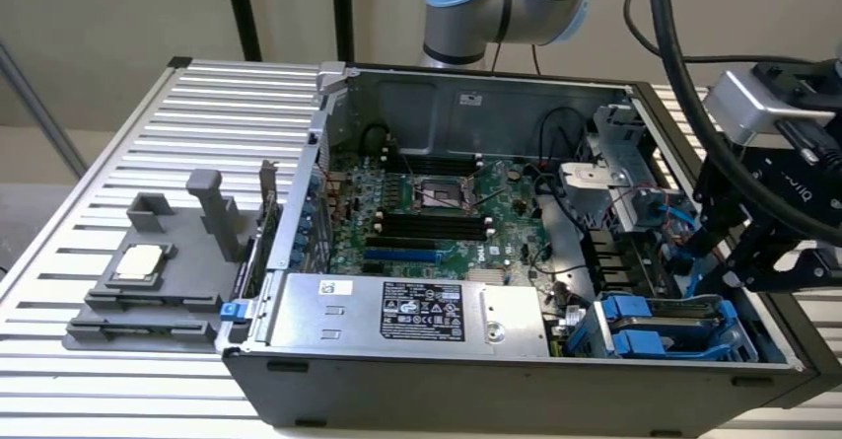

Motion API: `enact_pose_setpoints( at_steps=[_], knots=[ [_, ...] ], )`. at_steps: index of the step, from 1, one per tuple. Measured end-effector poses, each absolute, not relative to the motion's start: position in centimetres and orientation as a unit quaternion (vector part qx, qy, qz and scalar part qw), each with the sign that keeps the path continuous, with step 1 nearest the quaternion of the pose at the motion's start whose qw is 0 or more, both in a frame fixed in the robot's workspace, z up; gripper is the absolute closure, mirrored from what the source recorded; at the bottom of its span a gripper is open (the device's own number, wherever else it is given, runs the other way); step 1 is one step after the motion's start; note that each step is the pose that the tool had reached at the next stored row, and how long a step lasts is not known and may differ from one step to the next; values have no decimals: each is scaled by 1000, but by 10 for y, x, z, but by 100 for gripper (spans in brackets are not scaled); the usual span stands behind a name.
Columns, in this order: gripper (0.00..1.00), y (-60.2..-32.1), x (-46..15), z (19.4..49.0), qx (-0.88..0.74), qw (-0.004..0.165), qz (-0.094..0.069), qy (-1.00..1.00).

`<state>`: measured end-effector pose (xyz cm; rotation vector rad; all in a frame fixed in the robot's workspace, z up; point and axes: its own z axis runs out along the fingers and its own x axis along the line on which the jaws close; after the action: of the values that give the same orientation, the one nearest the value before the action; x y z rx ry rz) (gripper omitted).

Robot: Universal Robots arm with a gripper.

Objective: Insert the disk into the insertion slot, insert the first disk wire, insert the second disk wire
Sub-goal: 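Insert the first disk wire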

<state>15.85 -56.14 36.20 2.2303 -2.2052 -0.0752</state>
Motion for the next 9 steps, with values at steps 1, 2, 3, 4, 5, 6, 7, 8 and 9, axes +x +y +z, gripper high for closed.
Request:
enact_pose_setpoints(
  at_steps=[1, 2, 3, 4, 5, 6, 7, 8, 9],
  knots=[
    [58, -560, 159, 362, 711, 2, -24, -703],
    [52, -559, 158, 361, 711, 2, -24, -703],
    [52, -559, 158, 361, 711, 2, -24, -703],
    [45, -559, 158, 361, 712, 2, -24, -702],
    [45, -559, 158, 361, 712, 2, -24, -701],
    [39, -559, 157, 361, 714, 2, -24, -700],
    [39, -560, 155, 361, 715, 2, -24, -699],
    [39, -561, 154, 361, 716, 2, -24, -698],
    [39, -562, 152, 361, 717, 3, -24, -697]
  ],
)
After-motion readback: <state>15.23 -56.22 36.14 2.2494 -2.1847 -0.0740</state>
